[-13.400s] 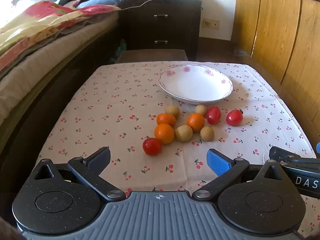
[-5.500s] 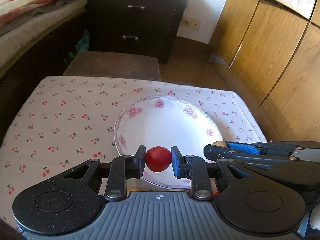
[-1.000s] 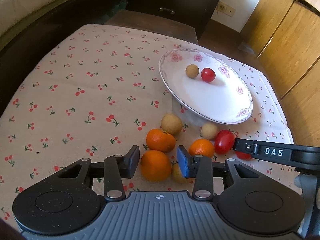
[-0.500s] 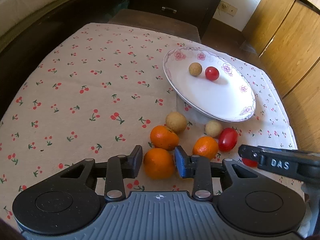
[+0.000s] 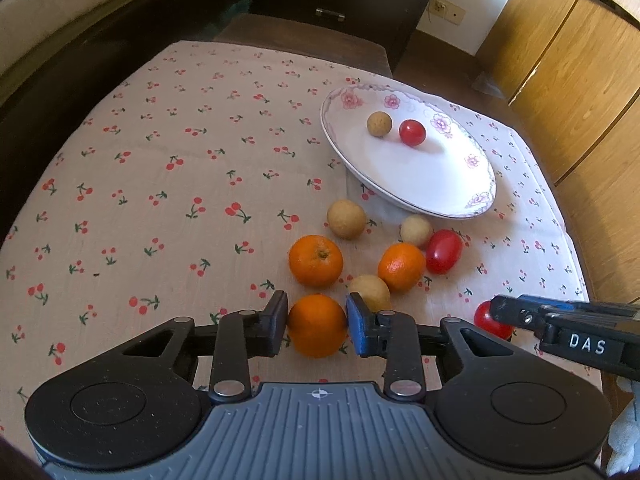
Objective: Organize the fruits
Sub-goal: 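Grasp a red tomato with the right tool while the left tool grasps an orange mandarin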
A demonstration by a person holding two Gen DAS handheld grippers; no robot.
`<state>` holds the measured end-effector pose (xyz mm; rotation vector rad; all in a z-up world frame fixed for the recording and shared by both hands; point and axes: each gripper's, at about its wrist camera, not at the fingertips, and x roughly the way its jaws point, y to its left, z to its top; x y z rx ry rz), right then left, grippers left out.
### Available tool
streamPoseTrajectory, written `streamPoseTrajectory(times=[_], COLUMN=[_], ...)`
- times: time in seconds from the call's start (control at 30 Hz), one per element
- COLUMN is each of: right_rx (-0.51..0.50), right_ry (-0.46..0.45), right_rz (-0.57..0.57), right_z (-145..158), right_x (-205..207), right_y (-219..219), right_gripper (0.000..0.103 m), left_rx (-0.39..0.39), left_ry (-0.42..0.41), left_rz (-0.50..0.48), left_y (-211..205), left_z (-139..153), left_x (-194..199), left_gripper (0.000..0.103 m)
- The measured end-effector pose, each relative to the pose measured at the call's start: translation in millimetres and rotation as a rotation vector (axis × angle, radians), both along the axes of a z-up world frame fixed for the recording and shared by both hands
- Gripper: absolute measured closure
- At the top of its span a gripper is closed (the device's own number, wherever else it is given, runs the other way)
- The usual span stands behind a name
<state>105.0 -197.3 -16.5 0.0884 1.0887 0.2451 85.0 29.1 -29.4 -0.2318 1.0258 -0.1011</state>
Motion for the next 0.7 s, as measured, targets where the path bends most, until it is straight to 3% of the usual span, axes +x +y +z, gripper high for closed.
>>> streamPoseTrajectory(times=[0.3,0.7], right_rx=[-0.015,-0.079], right_ry=[0.018,0.012], right_rz=[0.045,0.072], right_z=[-9,-15], right_x=[5,7], right_y=[8,18], right_gripper=[0.07,0.07], left_rx=[-0.008,0.0], left_ry=[0.014,0.02], left_rz=[0.006,0.005], left_y=[-1,-2], left_z=[-5,-5], left_x=[4,1], left_gripper=[0.062,0.046])
